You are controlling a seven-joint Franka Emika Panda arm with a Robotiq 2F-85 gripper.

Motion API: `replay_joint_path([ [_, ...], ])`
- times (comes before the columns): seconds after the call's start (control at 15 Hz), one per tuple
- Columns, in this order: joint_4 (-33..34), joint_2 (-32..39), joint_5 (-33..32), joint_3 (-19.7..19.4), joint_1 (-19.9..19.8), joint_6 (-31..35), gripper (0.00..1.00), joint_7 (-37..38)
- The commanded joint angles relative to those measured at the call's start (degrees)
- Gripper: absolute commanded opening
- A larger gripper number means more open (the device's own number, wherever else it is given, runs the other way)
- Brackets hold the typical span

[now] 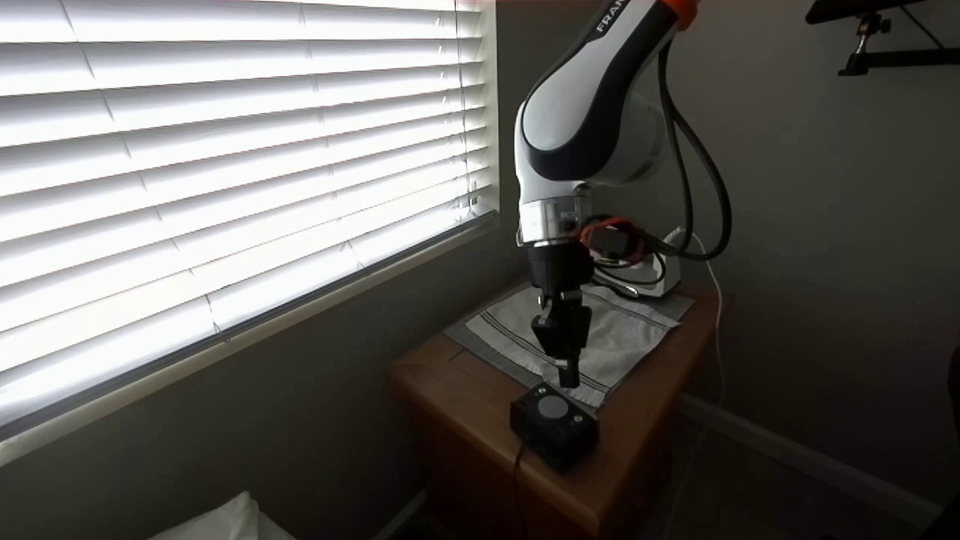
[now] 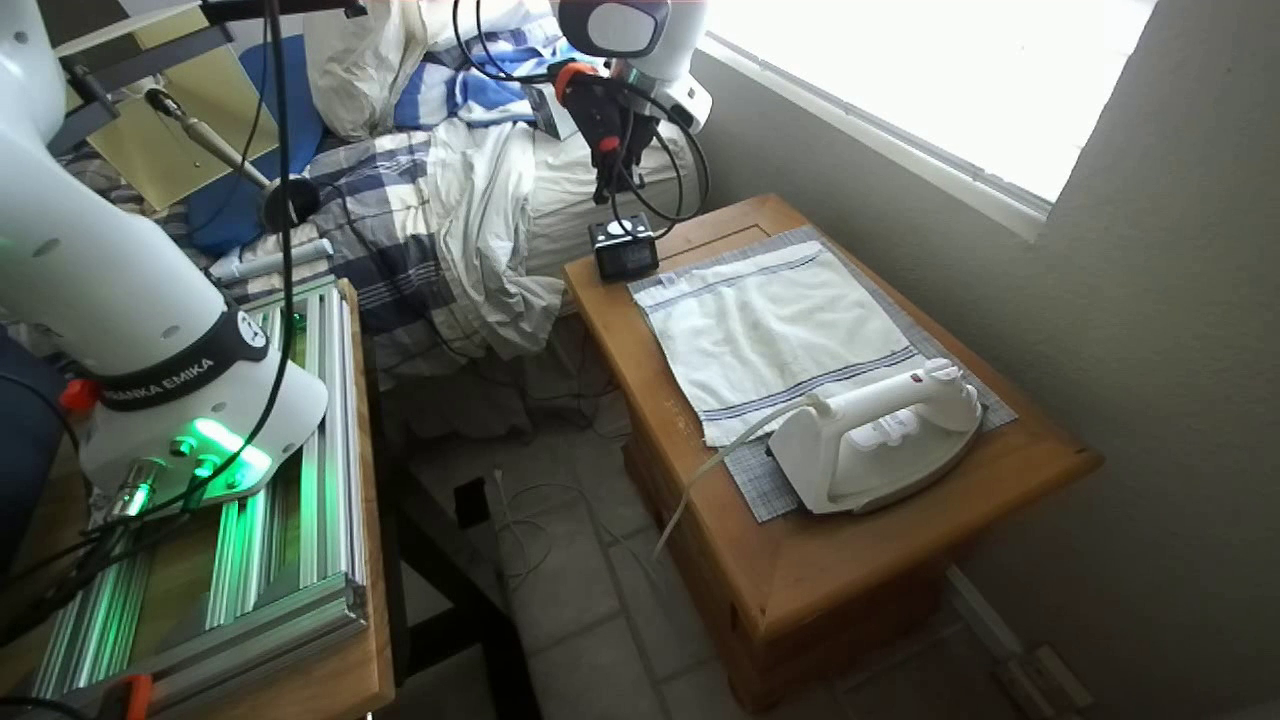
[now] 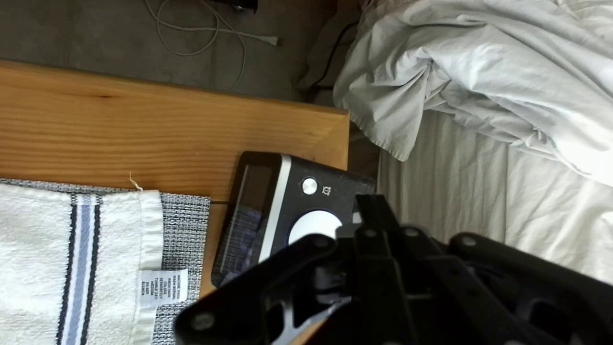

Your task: Press the left button on the alarm clock

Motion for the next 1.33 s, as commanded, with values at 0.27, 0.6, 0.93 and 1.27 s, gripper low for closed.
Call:
replay_joint_path([
  [0.27,-7.7,-11.5,-4.2,-2.9,2.1,0.0,0.61,5.7],
  [0.6,-14.0,-24.5,-18.1,-7.6,5.4,-4.3,0.96,19.6],
  [0.93,-19.3,-36.1,-28.0,-7.6,4.7,-6.9,1.0,30.9],
  [1.27,-18.7,-36.7,-25.5,-6.8,3.8,-7.6,1.0,28.2],
])
